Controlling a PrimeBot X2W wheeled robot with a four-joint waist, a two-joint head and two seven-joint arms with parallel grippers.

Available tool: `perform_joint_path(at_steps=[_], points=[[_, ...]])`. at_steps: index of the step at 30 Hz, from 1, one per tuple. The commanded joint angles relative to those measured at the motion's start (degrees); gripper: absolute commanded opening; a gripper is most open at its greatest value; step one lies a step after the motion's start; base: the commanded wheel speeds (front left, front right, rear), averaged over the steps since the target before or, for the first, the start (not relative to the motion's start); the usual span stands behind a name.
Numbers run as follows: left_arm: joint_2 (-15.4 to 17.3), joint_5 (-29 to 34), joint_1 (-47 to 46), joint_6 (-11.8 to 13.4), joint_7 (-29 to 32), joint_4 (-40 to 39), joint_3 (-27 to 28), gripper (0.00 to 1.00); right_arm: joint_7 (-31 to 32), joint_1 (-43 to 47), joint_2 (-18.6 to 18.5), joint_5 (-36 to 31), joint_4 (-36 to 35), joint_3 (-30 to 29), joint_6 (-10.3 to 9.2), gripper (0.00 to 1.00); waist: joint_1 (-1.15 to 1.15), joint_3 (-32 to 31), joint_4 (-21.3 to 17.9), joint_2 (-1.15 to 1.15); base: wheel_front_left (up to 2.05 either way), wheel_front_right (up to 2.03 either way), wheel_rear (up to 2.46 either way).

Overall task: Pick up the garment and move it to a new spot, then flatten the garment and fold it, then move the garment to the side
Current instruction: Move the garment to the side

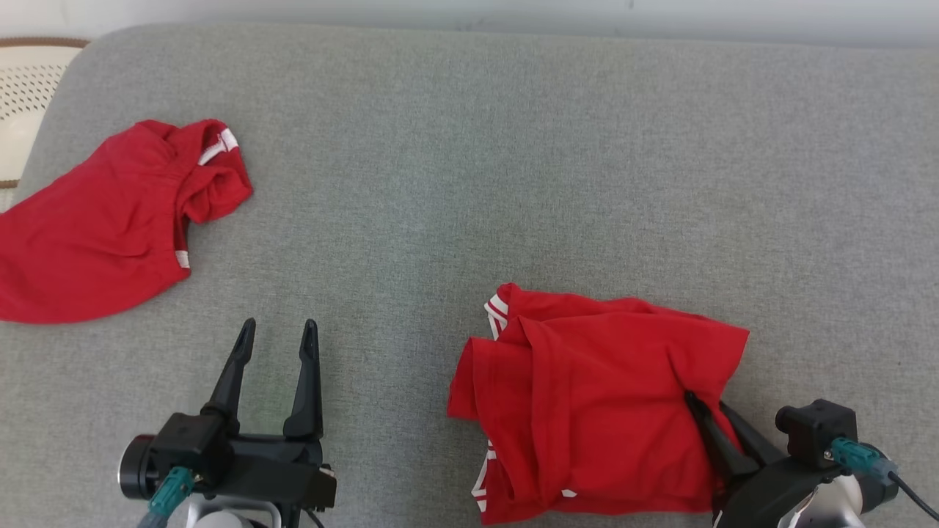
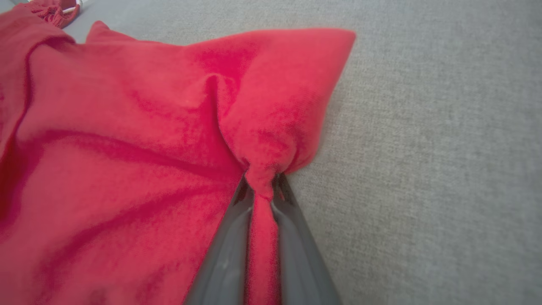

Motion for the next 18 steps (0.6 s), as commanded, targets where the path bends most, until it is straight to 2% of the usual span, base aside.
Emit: perform_joint_path(at_steps=[1,5,12,18], points=[[-0.1,-0.1,-0.6,0.1,-0.3,-0.5,0.0,1.0,0.3,-0.7,-0.7,-1.0,0.9,-0.5,-0.15,0.0,0.0,0.9,-0.1,0.0,0.0,0.0,0.0],[-0.2,0.0,-1.2,0.2,-0.3,-1.9,0.0,1.0,-0.6,-1.7,-1.5,-2.7,-0.4,-1.9,-0.32,0.0,0.0,2.1,-2.0,0.0,0.0,0.0,0.0],[0.2,1.4,-2.9,0.1,-0.3,-4.0,0.3,1.0,-3.9,-5.8,-3.1,-4.8,-1.7,-2.5,-0.11,0.0,0.0,4.7,-8.0,0.0,0.0,0.0,0.0],[1.2,2.8,-5.6,-0.5,-0.3,-5.4,-0.2,1.0,-8.6,-13.2,-6.9,-6.5,3.1,-5.0,-0.11,0.0,0.0,7.7,-13.2,0.0,0.0,0.0,0.0]])
